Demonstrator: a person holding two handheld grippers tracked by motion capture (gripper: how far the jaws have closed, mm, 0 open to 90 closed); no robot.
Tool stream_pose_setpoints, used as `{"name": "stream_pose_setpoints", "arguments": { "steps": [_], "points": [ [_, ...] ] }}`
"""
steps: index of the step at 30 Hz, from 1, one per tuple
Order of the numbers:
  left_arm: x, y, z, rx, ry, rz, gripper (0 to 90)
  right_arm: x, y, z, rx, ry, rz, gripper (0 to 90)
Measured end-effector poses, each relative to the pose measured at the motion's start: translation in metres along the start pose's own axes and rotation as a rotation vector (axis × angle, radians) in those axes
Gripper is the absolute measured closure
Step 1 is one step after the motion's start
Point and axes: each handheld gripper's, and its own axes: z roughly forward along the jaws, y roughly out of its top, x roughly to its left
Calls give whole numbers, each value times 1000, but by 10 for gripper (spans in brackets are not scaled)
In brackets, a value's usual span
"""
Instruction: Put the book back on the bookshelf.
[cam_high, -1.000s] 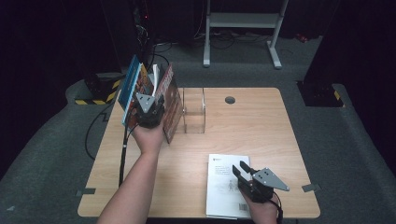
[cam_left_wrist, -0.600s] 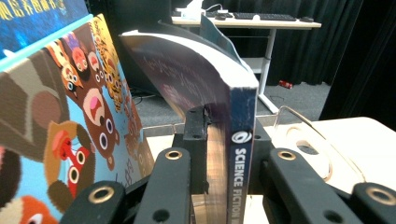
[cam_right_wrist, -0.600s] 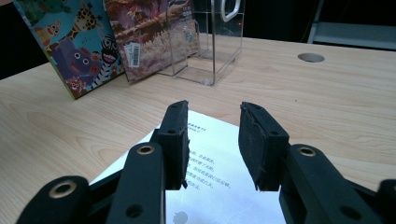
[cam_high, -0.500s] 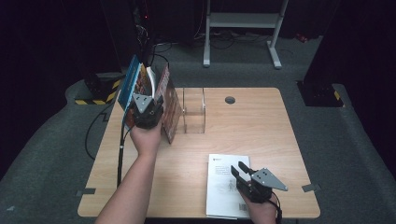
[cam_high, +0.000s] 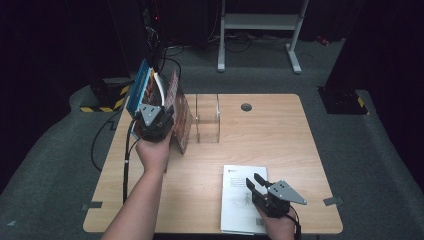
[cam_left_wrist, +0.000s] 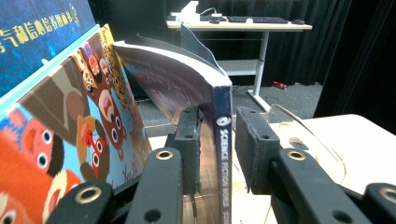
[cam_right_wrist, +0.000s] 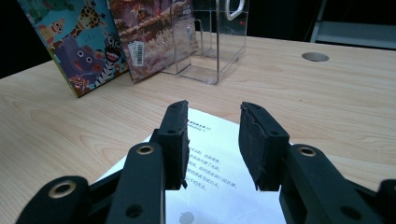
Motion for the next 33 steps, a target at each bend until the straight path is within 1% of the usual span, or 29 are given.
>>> {"name": "stream_pose_setpoints", "arguments": {
  "steps": [7,9,12,22,33],
  "points": [
    [0,-3,-6,1,-11,5,702,1,0,0,-2,2,-2,625],
    [0,-4,-8,10,-19,-1,700,2,0,1,-1,3,-5,625],
    [1,-5,-10,20,-27,5,695,2,0,1,1,4,-9,625],
    [3,-8,-15,21,-55,4,695,3,0,1,5,5,-7,625],
    [3,-12,-23,16,-61,15,695,4,0,2,3,7,-10,624]
  ]
}}
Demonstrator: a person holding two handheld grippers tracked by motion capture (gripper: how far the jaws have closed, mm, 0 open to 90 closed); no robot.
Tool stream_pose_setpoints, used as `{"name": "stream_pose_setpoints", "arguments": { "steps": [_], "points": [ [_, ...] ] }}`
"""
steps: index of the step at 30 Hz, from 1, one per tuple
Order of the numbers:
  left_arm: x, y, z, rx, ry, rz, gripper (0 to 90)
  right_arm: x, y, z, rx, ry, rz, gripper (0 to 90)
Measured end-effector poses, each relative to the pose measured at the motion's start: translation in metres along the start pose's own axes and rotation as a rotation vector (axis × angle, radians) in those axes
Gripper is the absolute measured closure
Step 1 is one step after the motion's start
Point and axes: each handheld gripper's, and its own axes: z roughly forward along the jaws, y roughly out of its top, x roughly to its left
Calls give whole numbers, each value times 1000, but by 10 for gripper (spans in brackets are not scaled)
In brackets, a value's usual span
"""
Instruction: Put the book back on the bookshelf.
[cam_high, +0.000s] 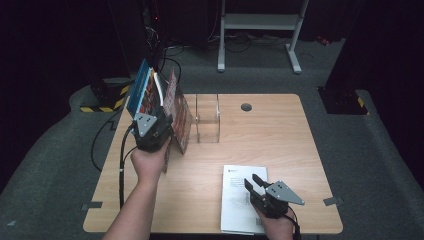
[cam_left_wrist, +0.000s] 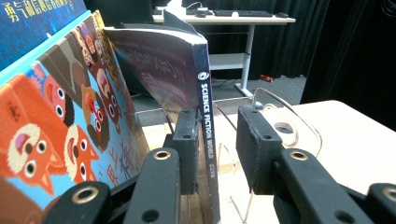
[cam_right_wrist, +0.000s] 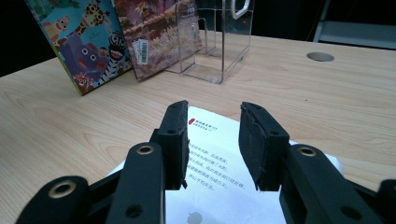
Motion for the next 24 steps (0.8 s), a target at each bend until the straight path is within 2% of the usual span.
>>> {"name": "stream_pose_setpoints", "arguments": {
  "steps": [24],
  "points": [
    [-1,-10,-7,-3,-1,20,703,0,0,0,2,0,1,625]
  ]
}}
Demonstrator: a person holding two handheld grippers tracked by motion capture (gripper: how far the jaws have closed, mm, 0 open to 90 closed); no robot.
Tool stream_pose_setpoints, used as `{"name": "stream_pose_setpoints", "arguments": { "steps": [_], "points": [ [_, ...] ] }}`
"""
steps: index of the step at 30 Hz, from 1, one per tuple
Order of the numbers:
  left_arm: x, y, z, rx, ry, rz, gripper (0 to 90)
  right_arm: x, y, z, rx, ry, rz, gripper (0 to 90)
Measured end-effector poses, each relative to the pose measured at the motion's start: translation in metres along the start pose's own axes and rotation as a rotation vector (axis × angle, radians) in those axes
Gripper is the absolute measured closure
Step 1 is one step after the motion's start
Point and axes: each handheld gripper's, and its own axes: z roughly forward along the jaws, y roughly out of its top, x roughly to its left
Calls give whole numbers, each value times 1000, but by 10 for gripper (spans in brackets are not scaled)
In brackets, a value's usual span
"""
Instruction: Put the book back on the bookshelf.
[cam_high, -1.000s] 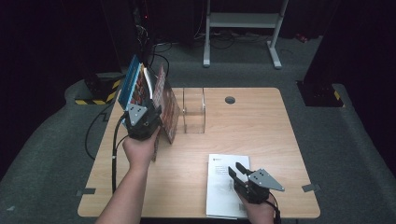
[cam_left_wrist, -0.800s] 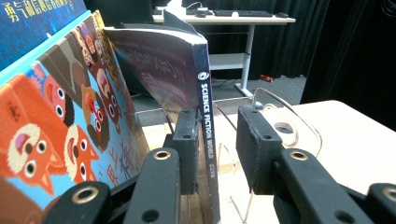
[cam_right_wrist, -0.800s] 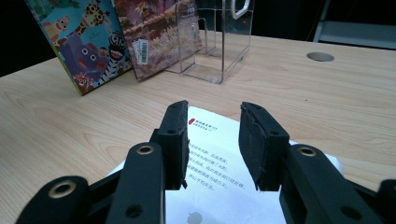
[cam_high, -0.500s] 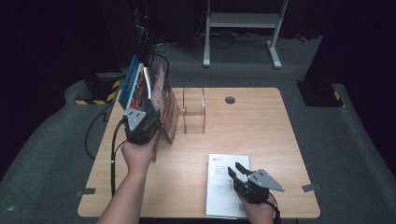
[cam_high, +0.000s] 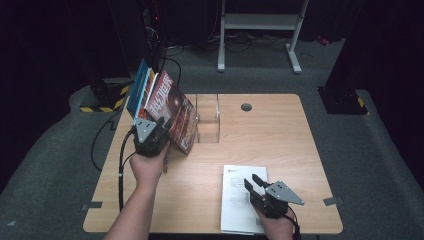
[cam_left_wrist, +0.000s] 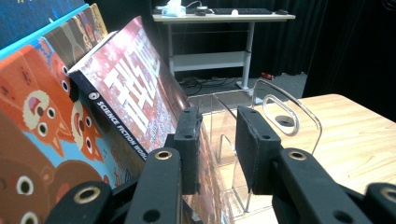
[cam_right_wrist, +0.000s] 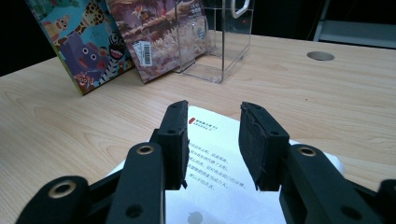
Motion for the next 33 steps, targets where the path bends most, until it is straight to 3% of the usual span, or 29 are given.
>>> {"name": "stream_pose_setpoints", "arguments": {
  "steps": [16,26,30,33],
  "points": [
    [-7,-16,-10,17,-40,13,683,-1,0,-1,4,-5,-2,626],
    [-20,-43,-19,65,-103,37,655,-2,0,-1,10,-13,-8,625],
    [-25,-58,-21,98,-141,65,634,-3,0,-1,14,-15,-10,622],
    [-30,-69,-23,112,-173,63,609,-4,-1,-1,19,-14,-9,619]
  ]
}}
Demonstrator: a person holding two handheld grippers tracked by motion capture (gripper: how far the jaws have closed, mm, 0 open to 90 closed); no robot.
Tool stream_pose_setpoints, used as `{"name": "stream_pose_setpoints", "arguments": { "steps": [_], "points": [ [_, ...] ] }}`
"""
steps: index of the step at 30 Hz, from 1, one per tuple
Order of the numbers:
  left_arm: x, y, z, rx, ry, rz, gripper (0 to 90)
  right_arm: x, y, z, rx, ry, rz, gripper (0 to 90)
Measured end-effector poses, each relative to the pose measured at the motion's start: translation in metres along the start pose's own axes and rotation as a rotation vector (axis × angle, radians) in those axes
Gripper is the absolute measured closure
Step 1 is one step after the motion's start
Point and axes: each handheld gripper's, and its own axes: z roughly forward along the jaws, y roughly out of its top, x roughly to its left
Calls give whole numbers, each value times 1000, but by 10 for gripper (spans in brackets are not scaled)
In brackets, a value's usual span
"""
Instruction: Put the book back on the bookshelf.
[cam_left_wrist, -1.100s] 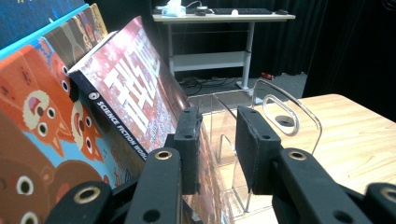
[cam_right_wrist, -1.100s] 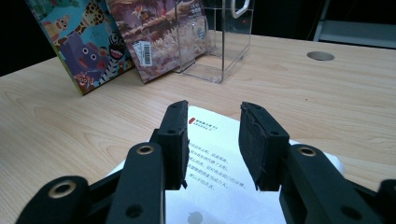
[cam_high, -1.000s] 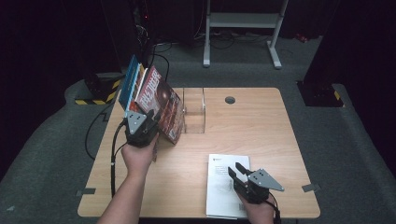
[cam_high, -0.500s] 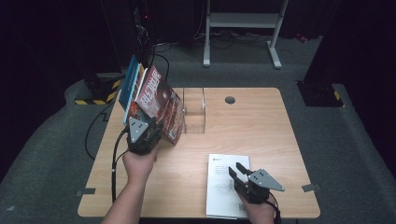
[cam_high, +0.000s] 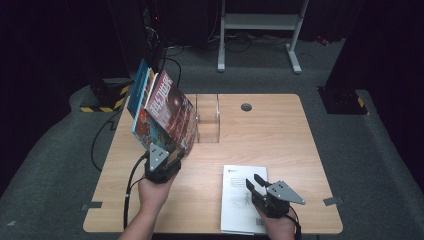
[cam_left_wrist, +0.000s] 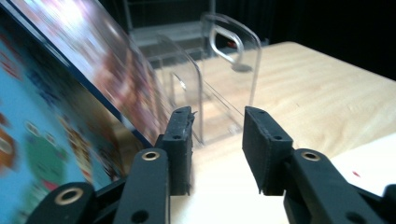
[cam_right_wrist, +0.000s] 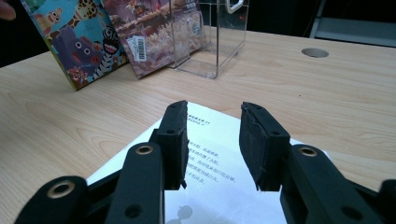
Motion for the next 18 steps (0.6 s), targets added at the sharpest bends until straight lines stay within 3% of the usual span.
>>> {"name": "stream_pose_setpoints", "arguments": {
  "steps": [4,12,18],
  "points": [
    [-9,-16,1,41,-55,7,564,-1,0,0,6,-5,-7,619],
    [-20,-42,2,89,-117,14,527,-2,-2,1,40,-10,-17,610],
    [-27,-60,8,142,-181,-9,470,-5,0,4,83,-21,-25,587]
  ]
}}
